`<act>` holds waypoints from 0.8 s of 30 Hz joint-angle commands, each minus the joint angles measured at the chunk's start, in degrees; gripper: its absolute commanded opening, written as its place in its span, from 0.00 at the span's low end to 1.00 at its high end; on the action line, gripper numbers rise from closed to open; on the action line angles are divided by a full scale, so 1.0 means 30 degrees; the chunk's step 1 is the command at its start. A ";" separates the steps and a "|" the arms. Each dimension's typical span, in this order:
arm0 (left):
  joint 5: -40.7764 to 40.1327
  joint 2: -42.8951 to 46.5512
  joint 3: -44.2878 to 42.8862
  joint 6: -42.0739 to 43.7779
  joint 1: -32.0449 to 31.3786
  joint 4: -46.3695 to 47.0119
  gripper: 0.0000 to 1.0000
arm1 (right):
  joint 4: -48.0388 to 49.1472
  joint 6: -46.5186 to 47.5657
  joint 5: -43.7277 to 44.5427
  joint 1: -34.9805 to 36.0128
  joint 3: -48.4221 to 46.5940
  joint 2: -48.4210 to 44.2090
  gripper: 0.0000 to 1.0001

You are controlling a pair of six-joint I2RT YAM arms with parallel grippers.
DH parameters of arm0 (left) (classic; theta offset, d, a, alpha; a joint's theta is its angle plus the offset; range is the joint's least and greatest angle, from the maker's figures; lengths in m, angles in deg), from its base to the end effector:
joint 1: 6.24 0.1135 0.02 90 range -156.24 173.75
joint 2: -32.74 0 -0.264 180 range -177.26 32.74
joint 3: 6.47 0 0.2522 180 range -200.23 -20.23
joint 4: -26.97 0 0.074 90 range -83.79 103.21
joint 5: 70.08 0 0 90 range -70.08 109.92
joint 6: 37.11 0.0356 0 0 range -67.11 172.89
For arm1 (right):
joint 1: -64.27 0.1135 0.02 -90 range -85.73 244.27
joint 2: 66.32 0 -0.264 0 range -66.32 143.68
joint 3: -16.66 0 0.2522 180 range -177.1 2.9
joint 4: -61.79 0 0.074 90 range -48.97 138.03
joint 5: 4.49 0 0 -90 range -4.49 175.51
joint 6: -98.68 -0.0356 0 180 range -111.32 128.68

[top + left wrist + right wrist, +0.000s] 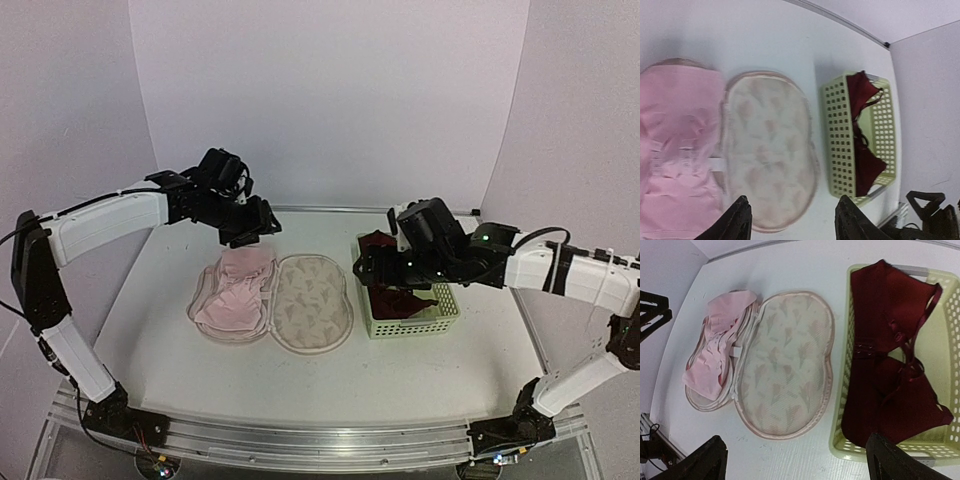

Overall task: Unzip the laundry bag and remove the bra
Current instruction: Pick up the bra from the laundry bag.

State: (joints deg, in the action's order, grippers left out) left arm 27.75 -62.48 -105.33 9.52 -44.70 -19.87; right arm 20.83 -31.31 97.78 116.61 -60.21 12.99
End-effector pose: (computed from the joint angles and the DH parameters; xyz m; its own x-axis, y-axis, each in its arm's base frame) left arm 0.2909 -0.2373 0.3176 -0.8662 -0.1808 -0.4659 0.1363 0.8114 -0.5684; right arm 0.1905 0.2345 0.2874 -0.7581 0.0455 -0.6505 -0.2506 0.9006 0.3551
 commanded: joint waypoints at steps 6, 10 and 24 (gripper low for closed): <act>-0.2906 0.4402 0.3647 0.3062 0.2439 -0.2595 0.64 | 0.2142 0.0080 -0.6518 0.0089 -0.5271 0.5482 0.98; -0.2676 0.5624 0.5451 0.3309 0.3852 -0.2575 0.65 | 0.2273 -0.0222 -0.8387 0.0103 -0.8097 0.8500 0.98; -0.0840 0.6164 0.9837 0.3350 0.6203 -0.1036 0.65 | 0.4290 -0.4392 -1.0238 0.0125 -1.4081 1.5886 0.90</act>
State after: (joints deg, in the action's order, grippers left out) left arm 23.51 -45.28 -77.49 18.98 -27.11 -26.99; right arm 29.22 -39.70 68.23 116.72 -96.78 58.17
